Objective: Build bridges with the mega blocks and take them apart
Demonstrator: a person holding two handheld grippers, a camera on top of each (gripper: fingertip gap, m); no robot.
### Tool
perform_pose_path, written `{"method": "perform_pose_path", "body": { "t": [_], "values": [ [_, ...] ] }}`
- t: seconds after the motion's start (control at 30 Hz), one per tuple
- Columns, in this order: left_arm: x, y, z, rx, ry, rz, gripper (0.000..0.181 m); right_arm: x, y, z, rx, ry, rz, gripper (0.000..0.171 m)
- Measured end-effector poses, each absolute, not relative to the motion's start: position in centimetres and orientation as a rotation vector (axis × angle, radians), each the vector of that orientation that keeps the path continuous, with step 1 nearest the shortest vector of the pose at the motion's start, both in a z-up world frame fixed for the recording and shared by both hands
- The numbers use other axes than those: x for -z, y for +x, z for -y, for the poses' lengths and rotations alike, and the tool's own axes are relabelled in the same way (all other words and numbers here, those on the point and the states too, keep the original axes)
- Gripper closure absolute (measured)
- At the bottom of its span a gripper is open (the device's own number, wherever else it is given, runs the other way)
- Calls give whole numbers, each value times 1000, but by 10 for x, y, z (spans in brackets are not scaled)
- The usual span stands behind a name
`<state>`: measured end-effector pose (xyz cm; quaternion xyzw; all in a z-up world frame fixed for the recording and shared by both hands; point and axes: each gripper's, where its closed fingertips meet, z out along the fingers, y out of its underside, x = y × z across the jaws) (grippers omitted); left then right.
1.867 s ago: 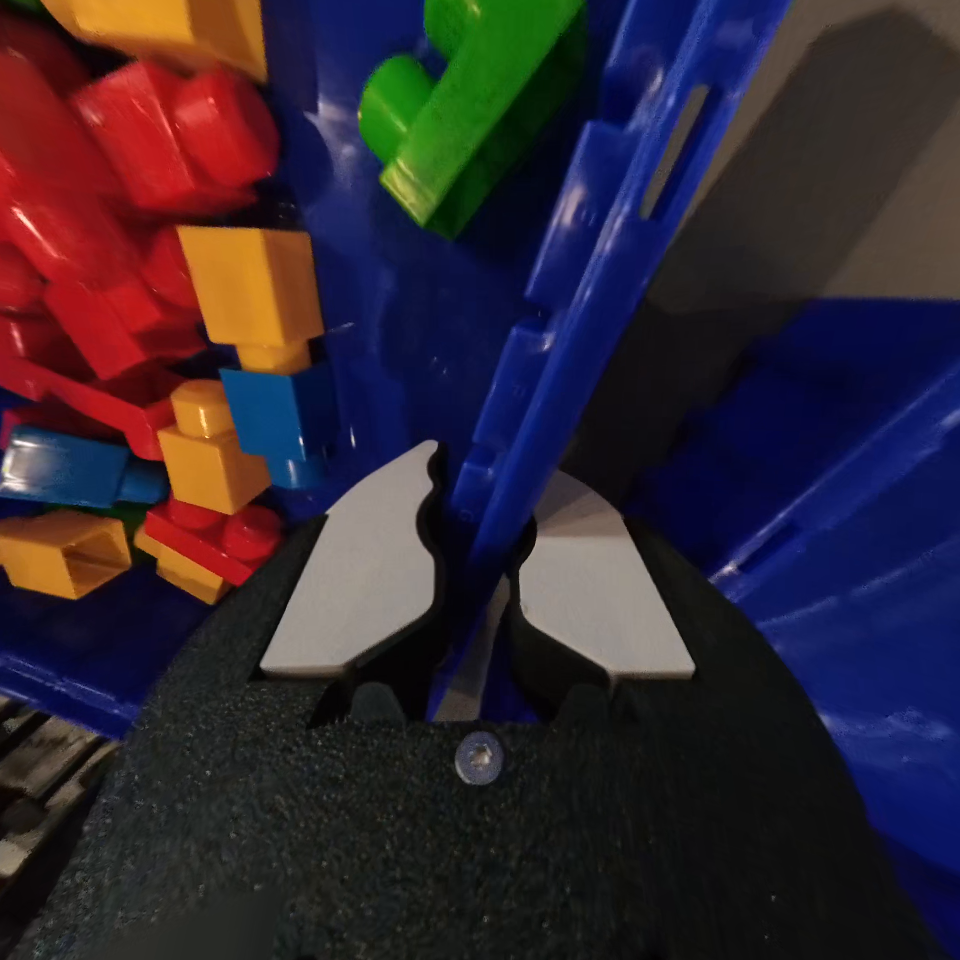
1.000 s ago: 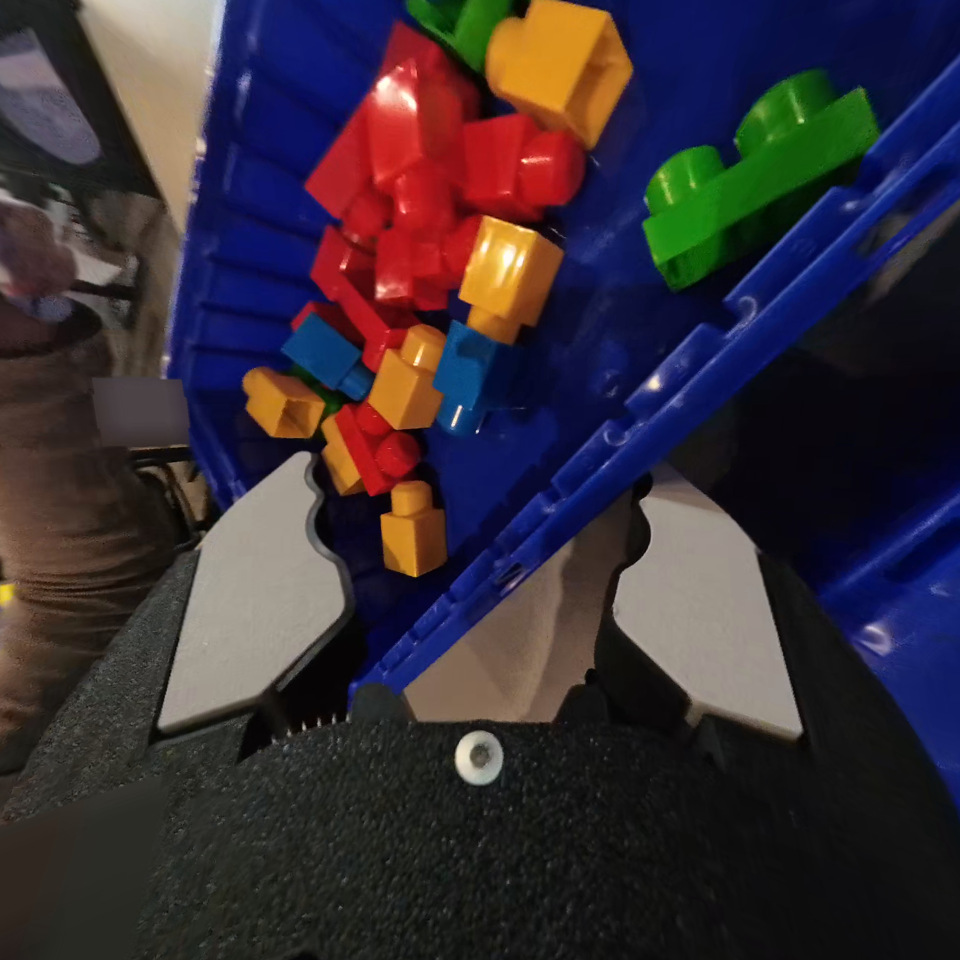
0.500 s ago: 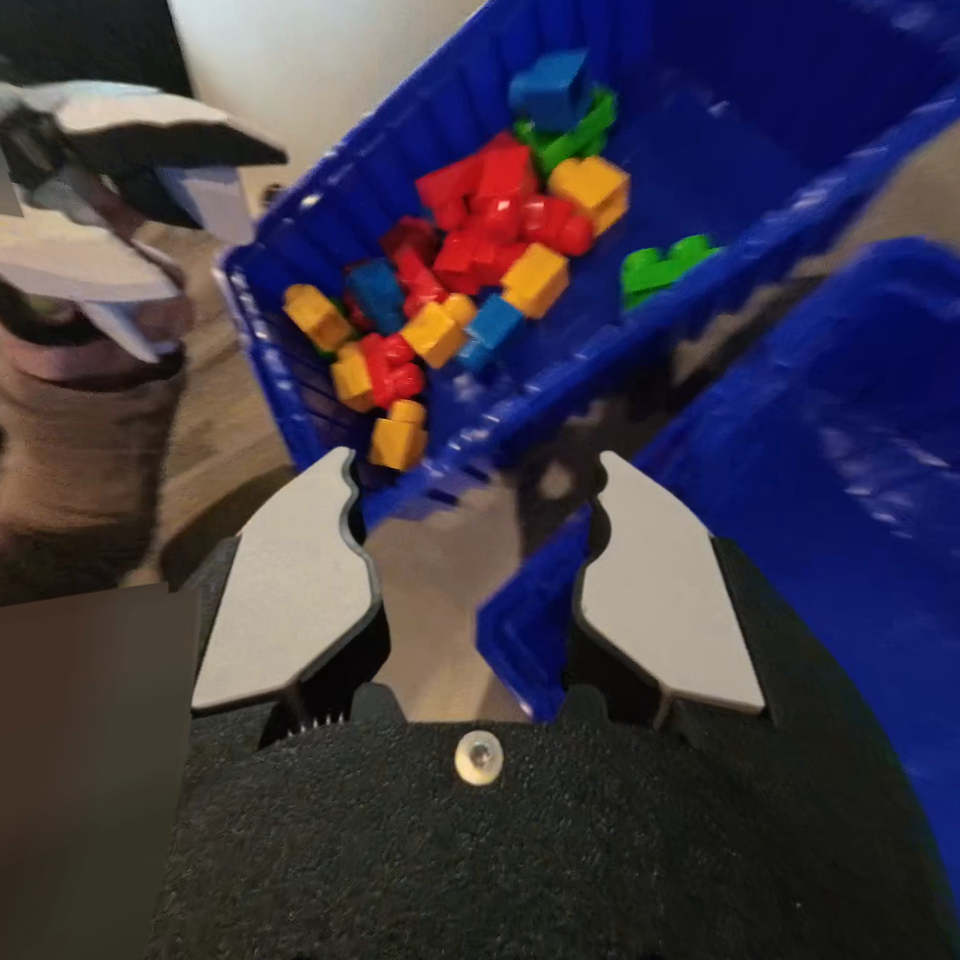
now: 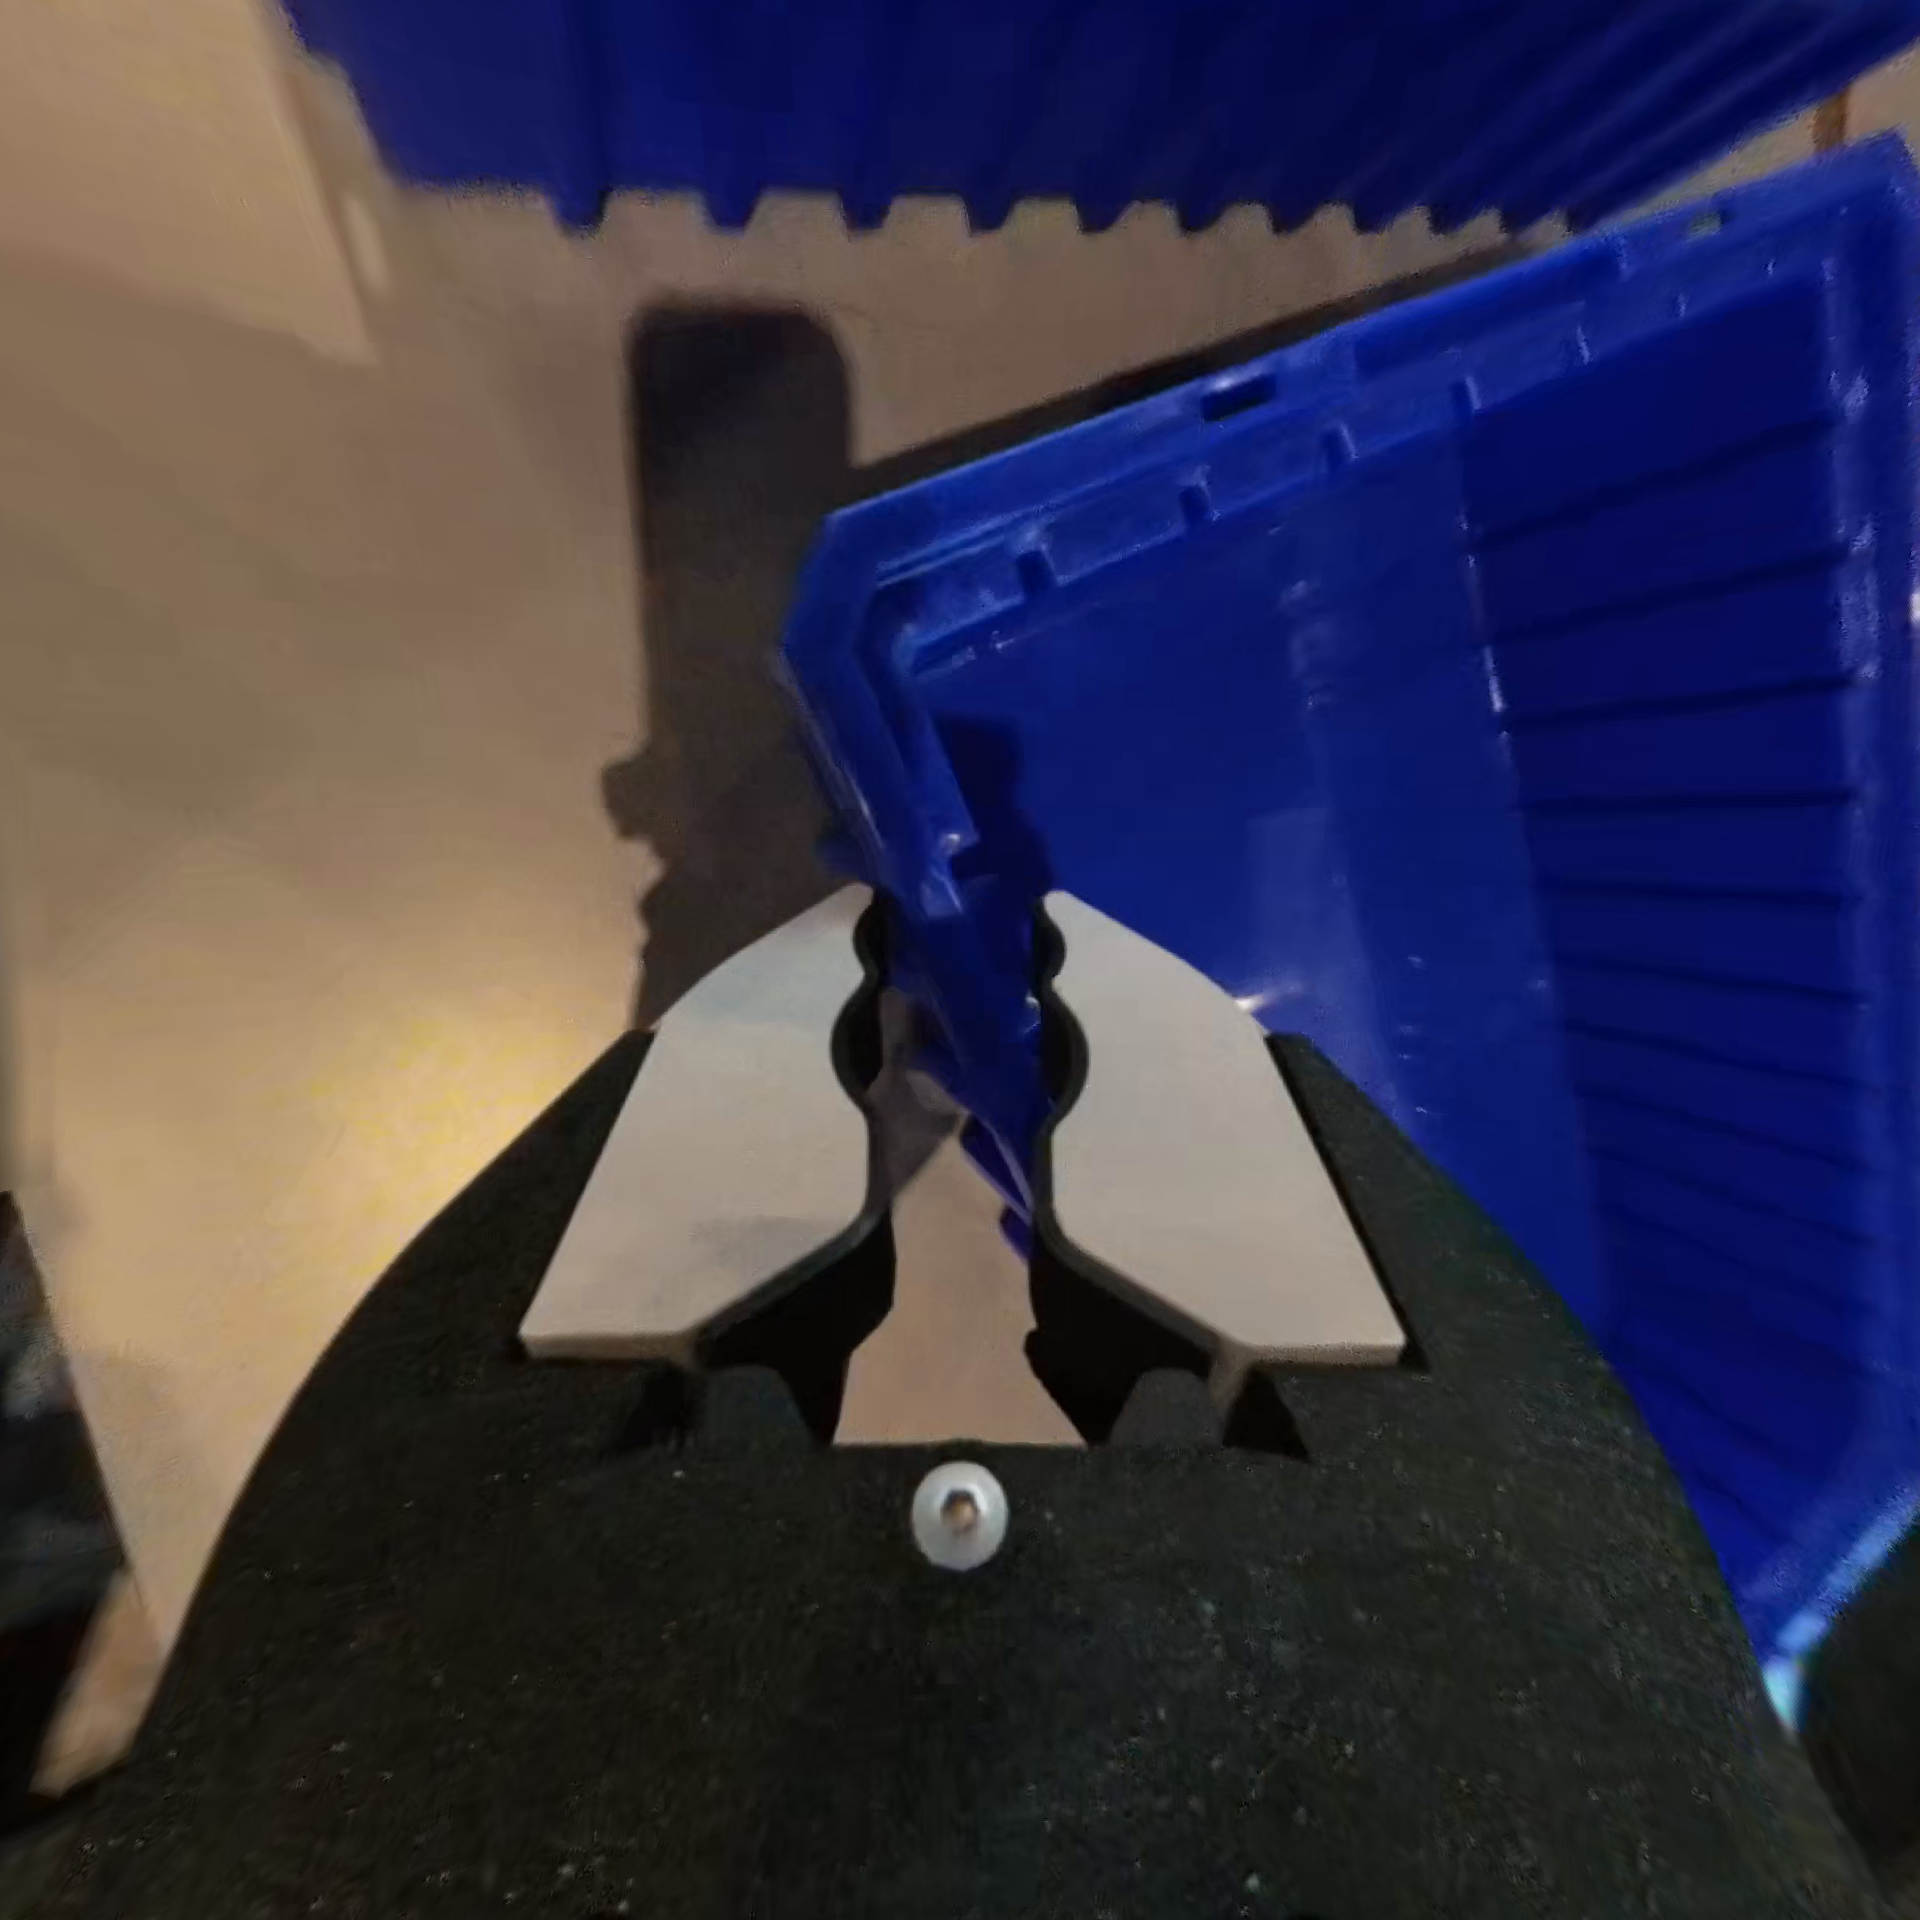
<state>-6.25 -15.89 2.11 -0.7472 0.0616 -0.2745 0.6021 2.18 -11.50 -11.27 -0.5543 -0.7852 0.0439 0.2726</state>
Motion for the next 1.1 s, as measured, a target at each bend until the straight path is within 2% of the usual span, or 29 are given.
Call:
{"method": "perform_pose_path", "body": {
  "t": [0.17,0.33,0.43,0.57,0.73,0.83,0.93,0.97,1.0,1.1],
  "values": [
    [-21,-54,162,662,-1726,-165,95,113,90,123,-104,-1388,2315,146],
    [-26,-51,170,683,-1688,-176,96,112,212,109,72,-1329,2454,142],
    [-25,-44,171,724,-1670,-185,96,110,280,97,145,-1383,2415,135],
    [-24,-23,166,782,-1670,-229,94,105,339,85,93,-1620,2247,115],
    [-18,-2,159,753,-1719,-313,90,90,366,65,162,-1781,2022,83],
    [-17,1,158,736,-1724,-333,90,66,378,56,202,-1719,1936,82],
    [-20,2,149,701,-1694,-316,91,46,371,30,34,-1993,1553,82],
    [-20,3,143,664,-1693,-303,91,44,371,15,2,-2107,1378,77],
    [-18,1,135,586,-1707,-279,90,46,368,6,-53,-2208,1247,71],
    [-10,-15,110,215,-1801,-191,90,61,364,-23,-79,-2360,1014,73]
  ]
}}
